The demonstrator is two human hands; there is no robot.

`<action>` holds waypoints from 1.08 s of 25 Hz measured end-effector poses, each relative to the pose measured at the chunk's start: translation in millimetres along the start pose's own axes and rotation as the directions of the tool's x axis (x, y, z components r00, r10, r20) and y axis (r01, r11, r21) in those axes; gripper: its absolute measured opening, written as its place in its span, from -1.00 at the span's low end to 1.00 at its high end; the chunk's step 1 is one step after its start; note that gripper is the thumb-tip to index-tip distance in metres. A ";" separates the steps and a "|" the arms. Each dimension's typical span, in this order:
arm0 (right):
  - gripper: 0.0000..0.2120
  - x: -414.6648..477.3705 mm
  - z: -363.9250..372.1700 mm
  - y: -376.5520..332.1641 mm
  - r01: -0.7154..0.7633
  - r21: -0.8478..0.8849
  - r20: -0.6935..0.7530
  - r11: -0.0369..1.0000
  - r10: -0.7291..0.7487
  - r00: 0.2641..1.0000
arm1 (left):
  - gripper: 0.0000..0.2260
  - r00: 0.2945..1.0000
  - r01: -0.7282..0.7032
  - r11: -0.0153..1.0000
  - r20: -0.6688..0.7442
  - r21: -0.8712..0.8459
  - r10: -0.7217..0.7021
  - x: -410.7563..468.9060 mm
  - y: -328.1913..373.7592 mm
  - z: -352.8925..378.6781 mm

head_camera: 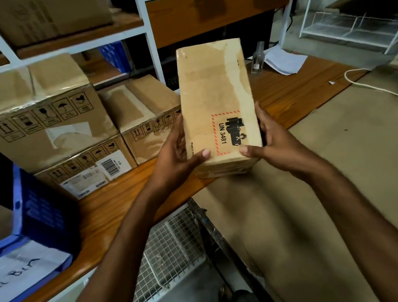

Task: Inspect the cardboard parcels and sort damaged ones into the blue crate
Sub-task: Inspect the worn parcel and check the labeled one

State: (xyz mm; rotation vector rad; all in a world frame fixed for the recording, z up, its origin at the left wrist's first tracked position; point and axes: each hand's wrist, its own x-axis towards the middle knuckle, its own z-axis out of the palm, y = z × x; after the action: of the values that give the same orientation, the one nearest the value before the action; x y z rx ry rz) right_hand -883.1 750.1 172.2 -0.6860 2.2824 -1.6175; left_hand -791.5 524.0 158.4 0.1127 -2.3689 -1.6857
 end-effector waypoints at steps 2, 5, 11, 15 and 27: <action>-0.20 -5.4 -10.9 5.1 0.007 0.080 0.054 0.997 -0.012 0.998 | -0.20 0.997 0.049 0.983 0.064 -0.178 -0.038 -5.2 -6.1 -9.0; -0.54 -4.2 -14.7 2.5 0.006 0.076 -0.086 0.997 0.000 0.996 | -0.40 0.999 0.032 0.980 -0.022 -0.195 -0.037 -0.7 -5.5 -3.1; -0.69 3.5 -7.8 4.1 0.006 -0.014 -0.349 1.000 -0.011 0.937 | -0.56 0.990 0.013 0.992 -0.141 -0.123 -0.030 12.9 9.1 5.4; -0.64 -2.9 -7.0 -15.5 0.115 0.009 -0.380 0.993 -0.103 0.919 | -0.60 0.992 0.074 0.977 -0.083 -0.201 -0.092 12.7 -0.3 6.9; -0.59 -19.4 18.4 39.9 -0.192 -0.540 -0.332 0.819 0.003 0.943 | -0.30 0.901 0.433 0.858 0.148 -0.278 -0.407 -2.9 -73.1 44.4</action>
State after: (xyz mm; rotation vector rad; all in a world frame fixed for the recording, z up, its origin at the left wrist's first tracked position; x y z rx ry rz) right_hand -866.9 755.9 127.2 -0.4224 3.0288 -1.0411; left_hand -804.1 541.1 75.5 0.5540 -2.2171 -2.2770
